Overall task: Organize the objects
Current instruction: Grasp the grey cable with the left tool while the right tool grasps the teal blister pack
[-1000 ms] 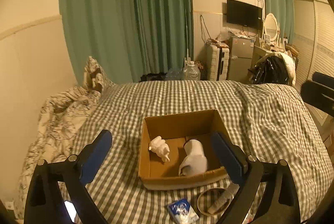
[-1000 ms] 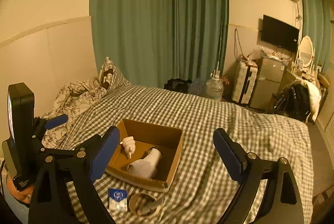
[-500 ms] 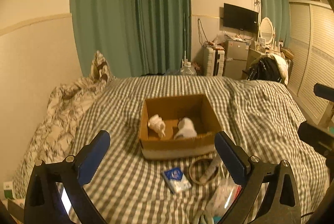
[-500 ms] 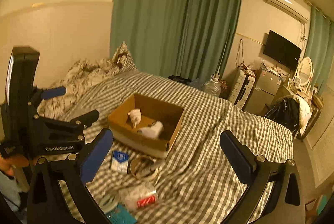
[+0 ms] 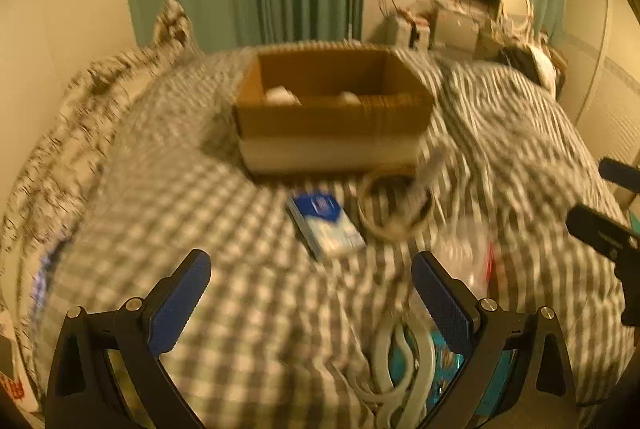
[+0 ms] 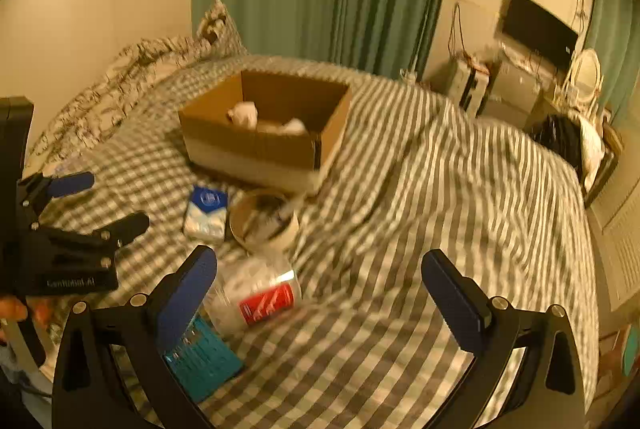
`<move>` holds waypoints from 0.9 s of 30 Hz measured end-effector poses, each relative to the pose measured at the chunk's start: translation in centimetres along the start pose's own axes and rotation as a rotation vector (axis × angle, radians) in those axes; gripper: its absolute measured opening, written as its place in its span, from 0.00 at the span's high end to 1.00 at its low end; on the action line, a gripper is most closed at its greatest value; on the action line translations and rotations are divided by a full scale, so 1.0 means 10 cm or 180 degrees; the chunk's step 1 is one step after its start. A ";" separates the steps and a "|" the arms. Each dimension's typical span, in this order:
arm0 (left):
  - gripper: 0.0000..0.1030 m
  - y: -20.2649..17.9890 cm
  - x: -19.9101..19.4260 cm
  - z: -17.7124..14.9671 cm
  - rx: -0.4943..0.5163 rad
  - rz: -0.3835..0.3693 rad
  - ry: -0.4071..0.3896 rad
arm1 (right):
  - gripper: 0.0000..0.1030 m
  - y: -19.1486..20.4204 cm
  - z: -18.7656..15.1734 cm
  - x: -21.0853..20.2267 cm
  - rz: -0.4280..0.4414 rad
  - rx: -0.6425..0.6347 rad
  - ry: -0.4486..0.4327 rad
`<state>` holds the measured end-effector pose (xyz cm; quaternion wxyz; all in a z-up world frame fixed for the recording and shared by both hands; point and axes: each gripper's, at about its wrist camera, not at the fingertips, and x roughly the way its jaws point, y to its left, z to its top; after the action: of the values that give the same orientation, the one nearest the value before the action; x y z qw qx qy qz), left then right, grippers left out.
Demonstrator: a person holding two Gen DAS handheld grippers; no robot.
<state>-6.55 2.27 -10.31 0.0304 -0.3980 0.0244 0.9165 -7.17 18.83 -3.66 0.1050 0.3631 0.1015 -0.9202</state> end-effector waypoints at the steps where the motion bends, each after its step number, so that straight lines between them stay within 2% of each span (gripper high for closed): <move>1: 0.00 -0.05 0.04 -0.07 0.0039 -0.0012 0.0057 | 0.00 -0.01 -0.04 0.04 0.0009 0.0018 0.0039; 7: 0.02 -0.28 0.20 -0.34 0.0174 -0.0226 0.0385 | 0.00 -0.03 -0.22 0.17 0.0060 0.0122 0.0199; 13: 0.13 -0.48 0.38 -0.57 0.0333 -0.0449 0.0674 | 0.00 0.03 -0.29 0.18 0.0052 0.0097 0.0224; 15: 0.25 -0.46 0.38 -0.58 0.0322 -0.0571 0.0696 | 0.00 0.06 -0.31 0.17 0.0061 0.0098 0.0234; 16: 0.43 -0.45 0.37 -0.58 0.0299 -0.0704 0.0736 | 0.00 0.07 -0.33 0.17 0.0070 0.0100 0.0246; 17: 0.53 -0.44 0.37 -0.58 0.0260 -0.0818 0.0780 | 0.00 0.08 -0.34 0.16 0.0077 0.0100 0.0253; 18: 0.54 -0.42 0.36 -0.58 0.0228 -0.0857 0.0795 | 0.00 0.09 -0.36 0.16 0.0085 0.0099 0.0269; 19: 0.58 -0.42 0.34 -0.58 0.0244 -0.0851 0.0781 | 0.00 0.10 -0.38 0.16 0.0089 0.0096 0.0284; 20: 0.78 -0.43 0.30 -0.58 0.0277 -0.0872 0.0754 | 0.00 0.12 -0.40 0.15 0.0092 0.0084 0.0301; 21: 0.78 -0.43 0.25 -0.56 0.0302 -0.0882 0.0729 | 0.00 0.14 -0.40 0.14 0.0097 0.0068 0.0309; 23: 0.86 -0.40 0.12 -0.50 0.0354 -0.0828 0.0597 | 0.00 0.19 -0.42 0.11 0.0109 0.0005 0.0311; 27: 0.86 -0.22 -0.04 -0.38 0.0293 -0.0747 0.0482 | 0.00 0.38 -0.46 0.08 0.0199 -0.0186 0.0329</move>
<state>-3.33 4.22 -12.69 0.1536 -0.4644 0.0219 0.8719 -3.74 16.31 -7.95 0.1389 0.4099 0.1222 -0.8932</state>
